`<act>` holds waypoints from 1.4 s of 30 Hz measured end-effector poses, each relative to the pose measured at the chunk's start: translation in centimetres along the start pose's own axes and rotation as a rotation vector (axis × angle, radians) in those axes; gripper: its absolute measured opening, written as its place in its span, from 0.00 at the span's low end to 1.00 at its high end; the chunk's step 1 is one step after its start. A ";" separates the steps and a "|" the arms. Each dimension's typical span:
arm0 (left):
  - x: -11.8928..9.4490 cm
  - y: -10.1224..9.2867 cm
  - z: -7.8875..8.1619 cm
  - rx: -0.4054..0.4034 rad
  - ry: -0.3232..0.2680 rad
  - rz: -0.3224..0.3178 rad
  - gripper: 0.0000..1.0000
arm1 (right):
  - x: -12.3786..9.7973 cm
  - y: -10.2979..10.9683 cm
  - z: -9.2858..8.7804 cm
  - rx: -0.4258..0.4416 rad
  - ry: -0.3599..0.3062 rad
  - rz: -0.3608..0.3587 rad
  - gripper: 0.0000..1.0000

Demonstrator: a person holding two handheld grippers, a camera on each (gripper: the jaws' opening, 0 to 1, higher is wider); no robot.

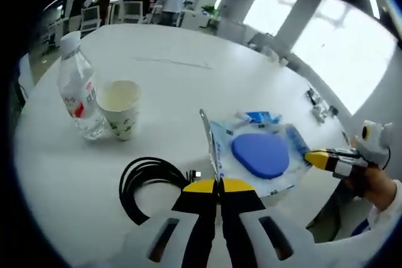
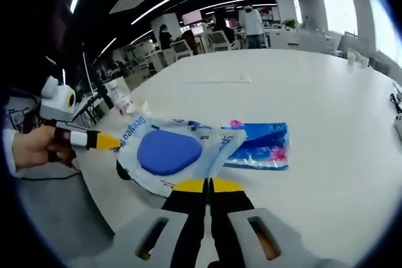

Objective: Arrange the tabletop items into an orderly group along one side of the table until the central work area is clear of visible clutter.

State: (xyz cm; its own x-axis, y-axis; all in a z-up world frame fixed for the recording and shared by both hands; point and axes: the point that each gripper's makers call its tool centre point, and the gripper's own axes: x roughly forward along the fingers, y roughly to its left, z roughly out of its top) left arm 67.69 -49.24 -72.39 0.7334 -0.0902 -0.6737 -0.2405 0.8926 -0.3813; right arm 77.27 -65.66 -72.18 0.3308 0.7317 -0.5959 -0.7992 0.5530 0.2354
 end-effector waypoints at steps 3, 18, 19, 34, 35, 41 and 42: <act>0.1 0.7 0.4 0.004 -0.004 0.007 0.00 | 0.3 0.4 0.9 -0.015 -0.006 0.003 0.00; 0.6 3.1 3.1 -0.004 -0.040 0.026 0.00 | 3.0 1.3 2.8 -0.073 -0.005 0.009 0.00; 0.6 3.2 3.2 0.000 -0.041 0.028 0.00 | 3.2 1.3 2.9 -0.074 -0.003 0.010 0.00; 1.0 5.1 3.7 -0.032 -0.044 0.059 0.00 | 5.7 1.8 4.0 -0.120 0.014 0.012 0.00; 1.0 5.2 3.7 -0.035 -0.044 0.061 0.00 | 5.9 1.8 4.0 -0.120 0.015 0.011 0.00; 1.6 5.9 3.6 -0.055 -0.041 0.074 0.00 | 7.1 2.0 3.9 -0.139 0.029 0.004 0.00; 1.6 6.0 3.6 -0.060 -0.042 0.075 0.00 | 7.4 1.8 4.1 -0.138 0.031 0.003 0.00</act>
State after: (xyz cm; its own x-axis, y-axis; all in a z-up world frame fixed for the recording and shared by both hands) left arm 69.74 -42.41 -73.49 0.7373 -0.0044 -0.6755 -0.3325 0.8681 -0.3686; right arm 80.31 -57.64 -73.04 0.3144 0.7198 -0.6189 -0.8624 0.4891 0.1307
